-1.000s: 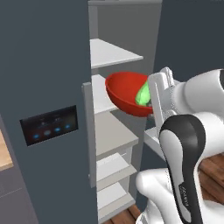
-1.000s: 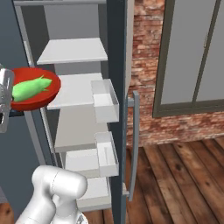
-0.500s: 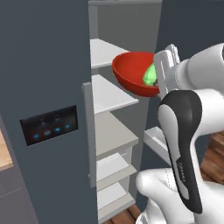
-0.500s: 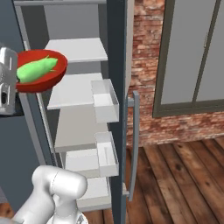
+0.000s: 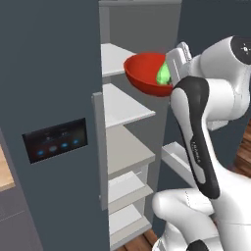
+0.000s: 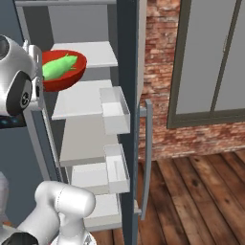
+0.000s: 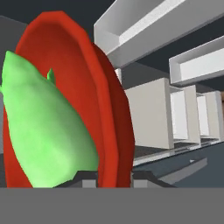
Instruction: Move the mug from next to the sink to the open cabinet. Then, move the bowl with the corn to the fridge to clear the area for faucet cleaning.
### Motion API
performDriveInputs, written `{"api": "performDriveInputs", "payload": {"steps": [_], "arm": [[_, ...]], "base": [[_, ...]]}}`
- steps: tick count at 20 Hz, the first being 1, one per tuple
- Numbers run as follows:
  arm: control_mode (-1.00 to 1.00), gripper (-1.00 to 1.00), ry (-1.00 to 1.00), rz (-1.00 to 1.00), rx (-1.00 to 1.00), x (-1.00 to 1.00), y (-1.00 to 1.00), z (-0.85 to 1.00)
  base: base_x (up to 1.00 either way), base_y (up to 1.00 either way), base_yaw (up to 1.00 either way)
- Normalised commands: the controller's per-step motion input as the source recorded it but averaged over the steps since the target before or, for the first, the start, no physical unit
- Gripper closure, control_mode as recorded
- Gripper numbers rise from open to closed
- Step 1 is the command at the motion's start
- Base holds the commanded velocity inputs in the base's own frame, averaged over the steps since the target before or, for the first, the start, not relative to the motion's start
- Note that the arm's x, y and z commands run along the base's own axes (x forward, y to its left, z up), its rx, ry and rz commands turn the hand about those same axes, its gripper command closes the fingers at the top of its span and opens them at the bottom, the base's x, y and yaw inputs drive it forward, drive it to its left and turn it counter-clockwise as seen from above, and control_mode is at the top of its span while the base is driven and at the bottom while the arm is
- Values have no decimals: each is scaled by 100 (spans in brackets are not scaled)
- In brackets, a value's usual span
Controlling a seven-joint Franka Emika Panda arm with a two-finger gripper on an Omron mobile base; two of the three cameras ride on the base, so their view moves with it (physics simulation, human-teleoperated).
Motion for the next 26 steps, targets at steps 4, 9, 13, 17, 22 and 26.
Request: {"api": "performDriveInputs", "payload": {"steps": [4,9,13,17,22,26], "arm": [[-100,100,0,2,-4,87,1,0],[-100,100,-1,0,0,82,2,0],[-100,100,0,0,0,78,22,0],[-100,100,0,0,0,78,27,0],[-100,100,0,0,1,73,13,1],[-100,100,0,0,3,64,4,3]], "base": [[0,0,0],[0,0,0],[0,0,0],[0,0,0],[0,0,0],[0,0,0]]}}
